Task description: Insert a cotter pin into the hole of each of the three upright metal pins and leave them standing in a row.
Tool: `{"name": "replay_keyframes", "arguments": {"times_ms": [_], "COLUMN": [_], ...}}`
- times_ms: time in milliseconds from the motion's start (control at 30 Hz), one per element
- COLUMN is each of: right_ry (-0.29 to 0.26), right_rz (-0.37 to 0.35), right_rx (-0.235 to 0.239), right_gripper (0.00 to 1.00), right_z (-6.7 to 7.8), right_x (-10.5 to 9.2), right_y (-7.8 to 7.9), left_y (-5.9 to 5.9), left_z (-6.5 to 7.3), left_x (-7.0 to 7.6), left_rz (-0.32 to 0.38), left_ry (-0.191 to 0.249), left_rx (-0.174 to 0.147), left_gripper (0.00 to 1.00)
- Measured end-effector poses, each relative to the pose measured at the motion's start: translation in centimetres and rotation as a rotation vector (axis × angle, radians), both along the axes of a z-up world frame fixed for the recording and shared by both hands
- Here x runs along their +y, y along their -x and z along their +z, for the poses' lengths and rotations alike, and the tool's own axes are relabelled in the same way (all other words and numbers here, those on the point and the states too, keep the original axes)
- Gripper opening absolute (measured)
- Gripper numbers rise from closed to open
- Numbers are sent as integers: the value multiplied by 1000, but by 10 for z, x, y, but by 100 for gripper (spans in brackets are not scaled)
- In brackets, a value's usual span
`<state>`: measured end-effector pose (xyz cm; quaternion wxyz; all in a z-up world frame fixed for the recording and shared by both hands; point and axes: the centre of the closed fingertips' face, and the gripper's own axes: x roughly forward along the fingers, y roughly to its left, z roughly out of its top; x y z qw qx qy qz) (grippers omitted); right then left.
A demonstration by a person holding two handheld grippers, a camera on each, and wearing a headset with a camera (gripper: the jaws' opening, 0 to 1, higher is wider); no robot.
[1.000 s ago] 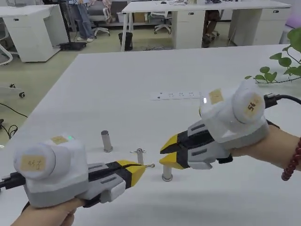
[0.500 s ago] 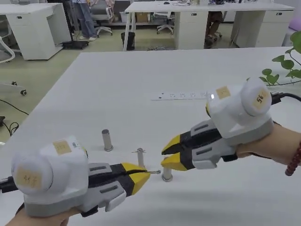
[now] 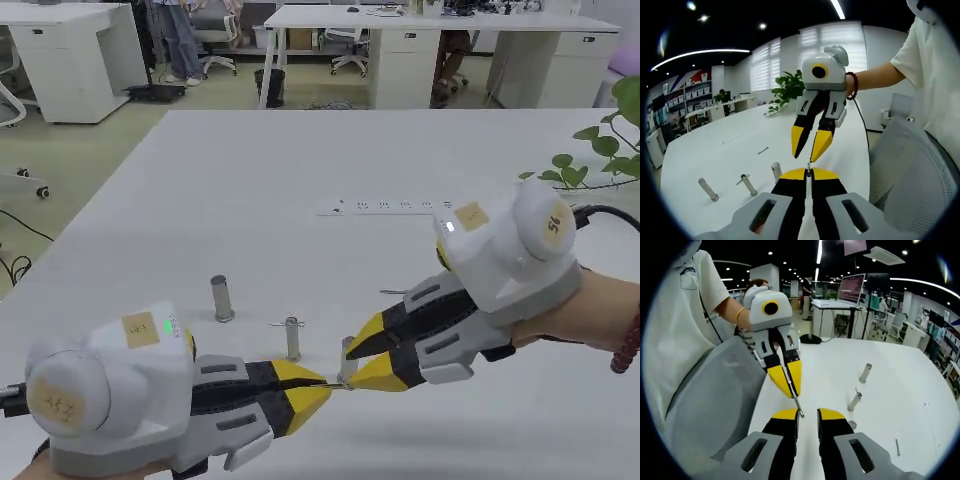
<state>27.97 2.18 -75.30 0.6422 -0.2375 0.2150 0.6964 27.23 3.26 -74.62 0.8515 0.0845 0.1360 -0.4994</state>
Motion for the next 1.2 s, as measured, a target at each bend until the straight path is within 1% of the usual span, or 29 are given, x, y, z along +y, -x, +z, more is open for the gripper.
{"name": "replay_keyframes", "arguments": {"times_ms": [167, 267, 300, 433, 500, 567, 733, 800, 833, 900, 1100, 1200], "right_ry": [22, 41, 41, 47, 50, 47, 50, 49, 47, 46, 56, 59], "right_rz": [41, 64, 66, 77, 85, 99, 112, 123, 121, 127, 132, 130], "right_rx": [20, 27, 28, 36, 44, 52, 57, 72, 67, 69, 51, 53], "right_gripper": [16, 15, 15, 15, 14, 13, 9, 6, 6, 6, 4, 4], "right_z": [-6, -11, -11, -12, -13, -14, -15, -15, -15, -14, -13, -13], "right_x": [-2, -4, -4, -4, -4, -4, -4, -5, -5, -5, -5, -5], "right_y": [8, 12, 13, 16, 18, 20, 23, 26, 25, 26, 25, 23], "left_y": [5, 8, 9, 11, 13, 14, 15, 15, 15, 15, 14, 13], "left_z": [0, 1, 1, 2, 3, 4, 4, 5, 5, 5, 4, 4], "left_x": [-4, -6, -7, -8, -10, -11, -12, -11, -12, -11, -10, -11], "left_rz": [-34, -53, -59, -79, -89, -96, -111, -111, -113, -116, -110, -106], "left_ry": [-2, -7, -3, -12, -7, -4, -14, -11, -7, -8, -10, -6], "left_rx": [-7, -17, -15, -25, -29, -31, -44, -47, -43, -48, -47, -43], "left_gripper": [0, 0, 0, 0, 0, 0, 0, 0, 0, 0, 0, 1]}}
